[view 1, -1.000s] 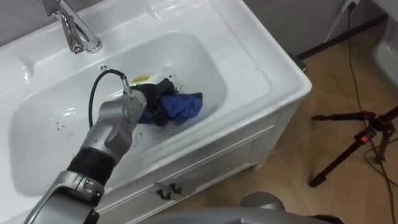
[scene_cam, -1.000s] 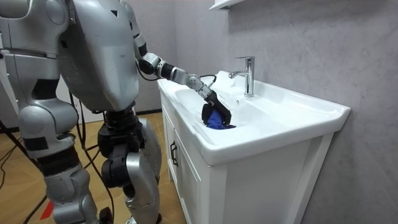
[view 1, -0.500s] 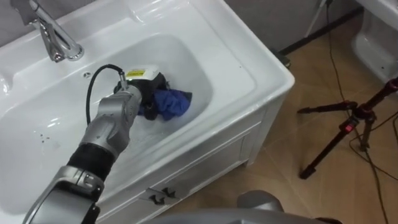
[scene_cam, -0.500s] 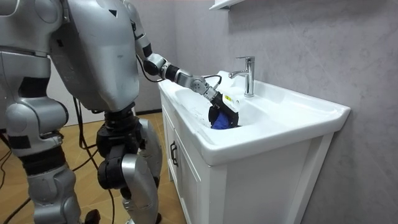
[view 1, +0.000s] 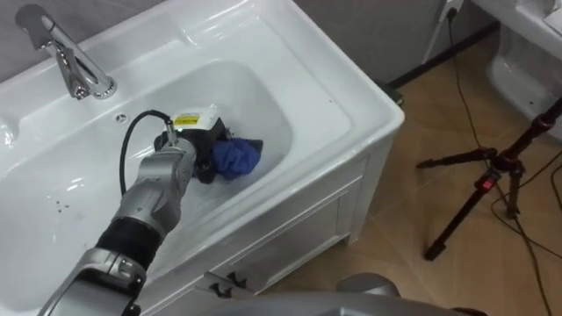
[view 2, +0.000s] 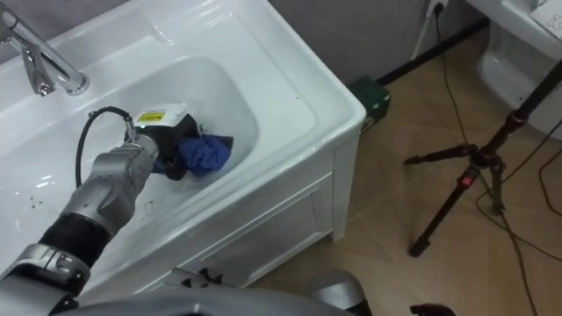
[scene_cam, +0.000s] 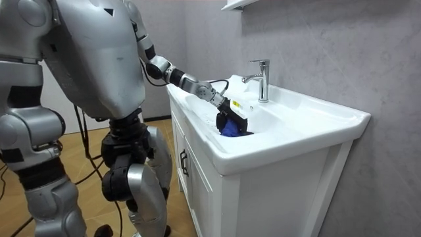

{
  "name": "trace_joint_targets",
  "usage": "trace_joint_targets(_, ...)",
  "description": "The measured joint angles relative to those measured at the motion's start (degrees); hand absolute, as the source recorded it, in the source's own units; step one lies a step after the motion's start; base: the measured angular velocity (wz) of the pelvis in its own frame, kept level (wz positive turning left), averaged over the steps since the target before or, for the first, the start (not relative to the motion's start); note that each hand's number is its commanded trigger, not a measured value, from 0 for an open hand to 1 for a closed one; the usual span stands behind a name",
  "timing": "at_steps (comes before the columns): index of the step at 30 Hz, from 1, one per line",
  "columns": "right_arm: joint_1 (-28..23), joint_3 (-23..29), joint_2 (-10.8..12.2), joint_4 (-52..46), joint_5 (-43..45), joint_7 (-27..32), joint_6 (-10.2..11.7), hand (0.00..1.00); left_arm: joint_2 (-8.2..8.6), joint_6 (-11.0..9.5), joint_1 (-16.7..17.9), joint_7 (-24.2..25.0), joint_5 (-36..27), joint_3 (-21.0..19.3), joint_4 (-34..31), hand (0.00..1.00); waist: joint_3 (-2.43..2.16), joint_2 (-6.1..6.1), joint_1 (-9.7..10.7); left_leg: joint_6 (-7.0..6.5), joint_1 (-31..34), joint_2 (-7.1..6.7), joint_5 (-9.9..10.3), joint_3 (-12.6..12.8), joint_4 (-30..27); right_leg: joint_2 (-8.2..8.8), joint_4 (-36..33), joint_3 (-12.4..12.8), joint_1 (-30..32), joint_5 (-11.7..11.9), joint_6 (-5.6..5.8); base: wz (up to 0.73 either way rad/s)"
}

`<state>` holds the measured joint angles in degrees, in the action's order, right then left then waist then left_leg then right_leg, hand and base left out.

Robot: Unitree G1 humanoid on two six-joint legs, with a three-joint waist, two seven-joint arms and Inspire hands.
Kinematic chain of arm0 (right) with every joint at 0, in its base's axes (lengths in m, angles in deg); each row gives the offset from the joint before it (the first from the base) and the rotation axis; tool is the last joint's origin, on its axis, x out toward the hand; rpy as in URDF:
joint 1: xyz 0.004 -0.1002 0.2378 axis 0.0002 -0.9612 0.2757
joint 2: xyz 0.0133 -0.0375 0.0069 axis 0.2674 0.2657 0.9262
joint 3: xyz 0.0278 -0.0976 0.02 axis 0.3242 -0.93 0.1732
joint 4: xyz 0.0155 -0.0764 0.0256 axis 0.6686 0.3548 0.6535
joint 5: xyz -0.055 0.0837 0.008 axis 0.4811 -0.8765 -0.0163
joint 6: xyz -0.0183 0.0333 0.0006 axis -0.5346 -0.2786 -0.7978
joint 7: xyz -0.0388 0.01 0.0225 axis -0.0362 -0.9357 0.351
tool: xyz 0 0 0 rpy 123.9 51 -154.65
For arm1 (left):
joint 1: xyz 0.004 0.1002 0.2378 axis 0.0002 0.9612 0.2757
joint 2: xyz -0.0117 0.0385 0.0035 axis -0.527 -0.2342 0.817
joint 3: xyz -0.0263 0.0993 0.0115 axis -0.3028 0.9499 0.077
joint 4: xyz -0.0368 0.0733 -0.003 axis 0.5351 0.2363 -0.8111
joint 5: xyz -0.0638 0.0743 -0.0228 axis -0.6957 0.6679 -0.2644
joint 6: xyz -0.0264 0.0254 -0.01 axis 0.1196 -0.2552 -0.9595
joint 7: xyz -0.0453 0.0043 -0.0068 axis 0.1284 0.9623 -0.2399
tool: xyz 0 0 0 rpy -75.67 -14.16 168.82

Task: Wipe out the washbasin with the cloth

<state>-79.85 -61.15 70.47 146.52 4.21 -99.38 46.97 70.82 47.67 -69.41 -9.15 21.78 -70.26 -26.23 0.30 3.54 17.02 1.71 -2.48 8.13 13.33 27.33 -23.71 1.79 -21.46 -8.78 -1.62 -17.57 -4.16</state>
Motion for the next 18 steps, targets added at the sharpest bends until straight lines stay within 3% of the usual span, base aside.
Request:
trace_joint_targets(5,1.2,0.1,-0.8,0.1,0.1,-1.0,0.3,0.0,-0.91,-0.9,1.4,1.0,0.1,0.3,-0.5,1.0,0.1,1.72,0.0,0.04,0.4,-0.02,0.0,-0.6,-0.1,0.0,0.5,-1.5,-0.5,0.0,-0.09,0.14)
trace_joint_targets(7,2.3,1.1,-1.2,0.0,0.2,-1.3,0.5,0.0,-2.49,-1.2,3.5,2.0,0.7,0.3,-2.8,1.0,0.24,2.71,-0.2,0.05,0.8,-0.18,0.0,-0.7,0.1,0.1,0.4,-2.1,-0.1,-0.1,-0.26,0.11)
trace_joint_targets(12,4.0,1.0,-1.9,-0.2,0.1,-1.4,0.8,0.0,-4.02,-0.2,6.5,4.7,1.4,0.2,-7.0,1.0,0.43,3.09,-2.3,0.05,1.0,-0.88,0.0,-1.8,0.2,0.87,-1.9,-2.6,0.8,-1.4,-0.48,0.07)
trace_joint_targets(18,6.7,0.9,-2.2,-0.1,0.0,-1.7,1.0,0.0,-4.43,0.2,7.1,6.8,3.0,0.2,-10.1,1.0,0.47,3.2,-4.1,0.1,2.2,-1.09,0.0,-3.9,0.2,1.08,-2.2,-4.7,1.0,-1.8,-0.68,0.18)
